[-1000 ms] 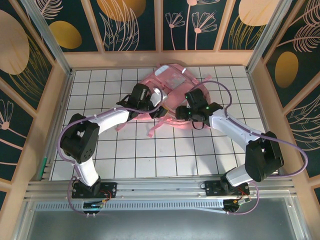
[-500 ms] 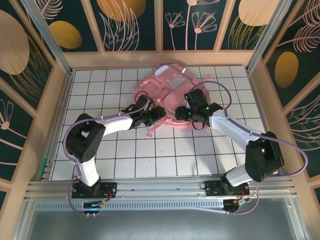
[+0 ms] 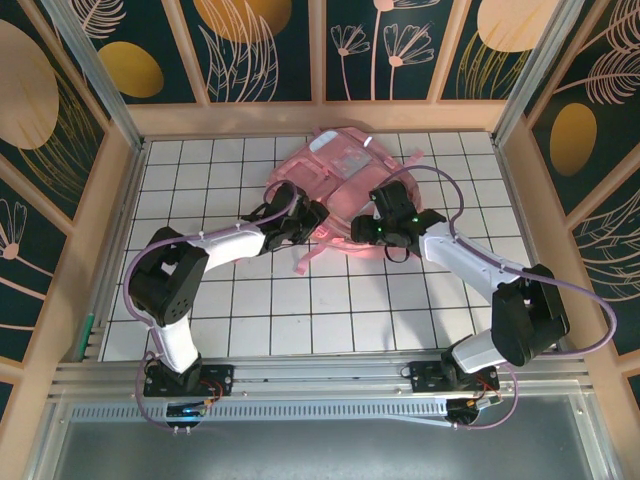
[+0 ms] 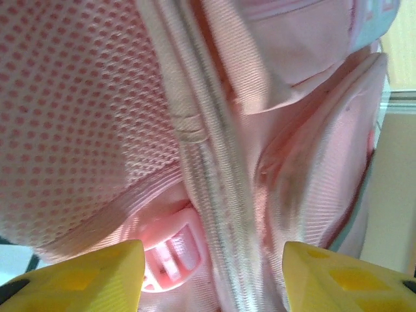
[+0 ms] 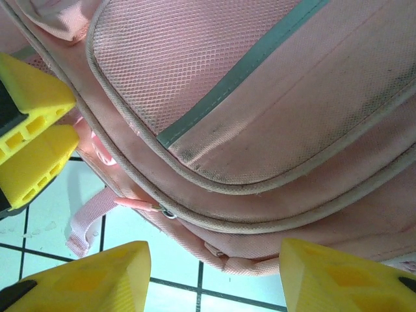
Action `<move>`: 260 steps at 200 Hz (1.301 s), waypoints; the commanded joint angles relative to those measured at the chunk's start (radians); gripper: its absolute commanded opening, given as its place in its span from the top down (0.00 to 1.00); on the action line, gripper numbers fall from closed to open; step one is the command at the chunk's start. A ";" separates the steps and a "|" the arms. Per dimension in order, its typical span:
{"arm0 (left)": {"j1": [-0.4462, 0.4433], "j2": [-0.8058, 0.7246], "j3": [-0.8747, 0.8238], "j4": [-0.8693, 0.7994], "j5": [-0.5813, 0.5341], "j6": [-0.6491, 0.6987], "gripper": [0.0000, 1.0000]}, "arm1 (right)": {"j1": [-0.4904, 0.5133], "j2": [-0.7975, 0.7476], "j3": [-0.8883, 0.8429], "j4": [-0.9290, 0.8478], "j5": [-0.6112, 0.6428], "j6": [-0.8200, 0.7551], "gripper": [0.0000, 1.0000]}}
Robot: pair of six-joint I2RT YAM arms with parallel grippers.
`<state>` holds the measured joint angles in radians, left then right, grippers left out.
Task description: Pack books, pencil case, and school supplies into a backpack
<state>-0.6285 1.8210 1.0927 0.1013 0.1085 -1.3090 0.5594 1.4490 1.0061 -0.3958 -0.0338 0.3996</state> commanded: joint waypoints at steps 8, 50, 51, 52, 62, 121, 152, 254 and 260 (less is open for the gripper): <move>0.001 0.009 0.058 -0.046 -0.046 -0.098 0.44 | 0.025 0.001 -0.008 0.026 0.011 0.029 0.45; 0.000 0.066 0.083 -0.083 -0.126 -0.115 0.56 | 0.055 0.013 0.001 0.038 0.037 0.056 0.46; 0.000 0.068 0.082 -0.081 -0.125 -0.117 0.56 | 0.056 0.013 0.001 0.038 0.038 0.059 0.46; 0.000 0.069 0.082 -0.078 -0.125 -0.119 0.57 | 0.057 0.014 0.002 0.038 0.040 0.061 0.46; 0.000 0.089 0.083 -0.055 -0.120 -0.129 0.59 | 0.073 0.015 0.008 0.024 0.073 0.111 0.45; 0.000 0.121 0.156 -0.068 -0.129 -0.093 1.00 | 0.188 0.105 0.090 -0.111 0.331 0.492 0.43; 0.001 0.051 0.123 -0.047 -0.085 -0.104 1.00 | 0.208 0.165 0.117 -0.083 0.317 0.496 0.43; -0.017 -0.082 0.001 0.104 0.039 -0.241 1.00 | 0.256 0.181 0.233 -0.235 0.390 0.367 0.42; -0.019 -0.085 0.002 0.107 0.040 -0.244 1.00 | 0.268 0.172 0.218 -0.234 0.394 0.410 0.42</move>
<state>-0.6243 1.7908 1.1034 0.1303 0.0559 -1.4105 0.7891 1.6394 1.2106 -0.5598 0.2909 0.7231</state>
